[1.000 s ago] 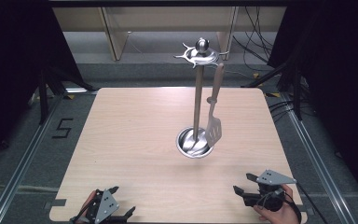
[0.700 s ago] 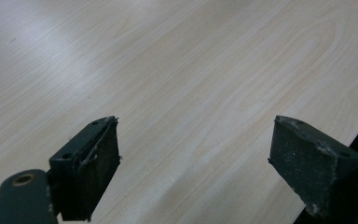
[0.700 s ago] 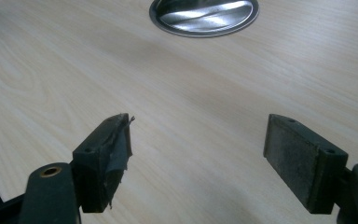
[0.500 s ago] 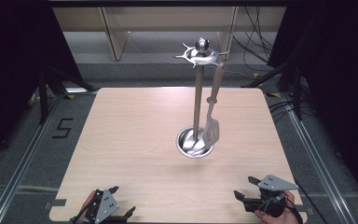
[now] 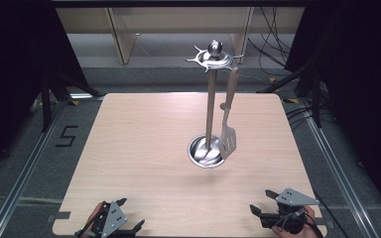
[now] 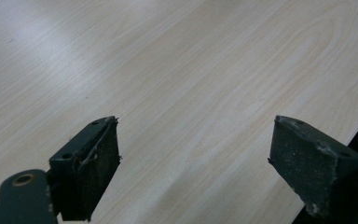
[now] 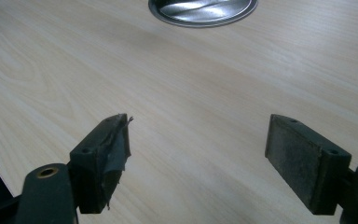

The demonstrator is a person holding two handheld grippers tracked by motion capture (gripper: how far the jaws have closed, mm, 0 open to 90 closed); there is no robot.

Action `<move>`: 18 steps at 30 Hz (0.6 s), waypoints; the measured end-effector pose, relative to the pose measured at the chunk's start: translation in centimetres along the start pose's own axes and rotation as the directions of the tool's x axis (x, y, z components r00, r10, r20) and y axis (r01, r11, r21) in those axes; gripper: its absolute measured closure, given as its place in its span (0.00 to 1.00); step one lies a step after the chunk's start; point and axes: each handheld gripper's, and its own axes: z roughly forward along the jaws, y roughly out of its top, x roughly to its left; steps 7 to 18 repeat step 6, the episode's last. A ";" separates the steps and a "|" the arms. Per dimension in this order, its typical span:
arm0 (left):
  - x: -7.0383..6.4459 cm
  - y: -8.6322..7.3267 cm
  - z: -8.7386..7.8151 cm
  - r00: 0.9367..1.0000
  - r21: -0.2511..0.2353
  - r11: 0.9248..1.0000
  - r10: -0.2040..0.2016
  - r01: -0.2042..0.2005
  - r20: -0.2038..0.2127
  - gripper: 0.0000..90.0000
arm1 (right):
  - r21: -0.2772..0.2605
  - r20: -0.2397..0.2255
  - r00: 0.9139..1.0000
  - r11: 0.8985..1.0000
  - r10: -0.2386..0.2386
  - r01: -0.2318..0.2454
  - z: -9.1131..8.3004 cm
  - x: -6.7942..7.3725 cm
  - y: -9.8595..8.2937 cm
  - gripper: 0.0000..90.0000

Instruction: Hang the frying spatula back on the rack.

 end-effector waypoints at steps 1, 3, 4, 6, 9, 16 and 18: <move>0.0 0.0 0.0 1.000 0.000 1.000 0.002 -0.002 0.001 0.17 | 0.003 0.003 1.000 1.000 0.005 -0.005 0.0 0.0 0.0 0.25; 0.0 0.0 0.0 1.000 0.004 1.000 -0.007 0.007 0.002 0.17 | -0.012 0.000 1.000 1.000 -0.016 0.016 0.1 -0.1 0.0 0.25; -0.1 0.0 0.1 1.000 -0.001 1.000 -0.012 0.012 0.006 0.17 | -0.012 0.000 1.000 1.000 -0.016 0.016 0.1 -0.1 0.0 0.25; 0.0 0.0 0.1 1.000 0.005 1.000 -0.004 0.004 0.003 0.17 | -0.006 0.009 1.000 1.000 -0.009 0.009 -0.1 -0.1 0.0 0.25; 0.0 0.0 0.1 1.000 0.005 1.000 -0.004 0.004 0.003 0.17 | -0.006 0.009 1.000 1.000 -0.009 0.009 -0.1 -0.1 0.0 0.25; 0.0 0.0 0.1 1.000 0.005 1.000 -0.004 0.004 0.003 0.17 | -0.006 0.009 1.000 1.000 -0.009 0.009 -0.1 -0.1 0.0 0.25; 0.0 0.0 0.1 1.000 0.005 1.000 -0.004 0.004 0.003 0.17 | -0.006 0.009 1.000 1.000 -0.009 0.009 -0.1 -0.1 0.0 0.25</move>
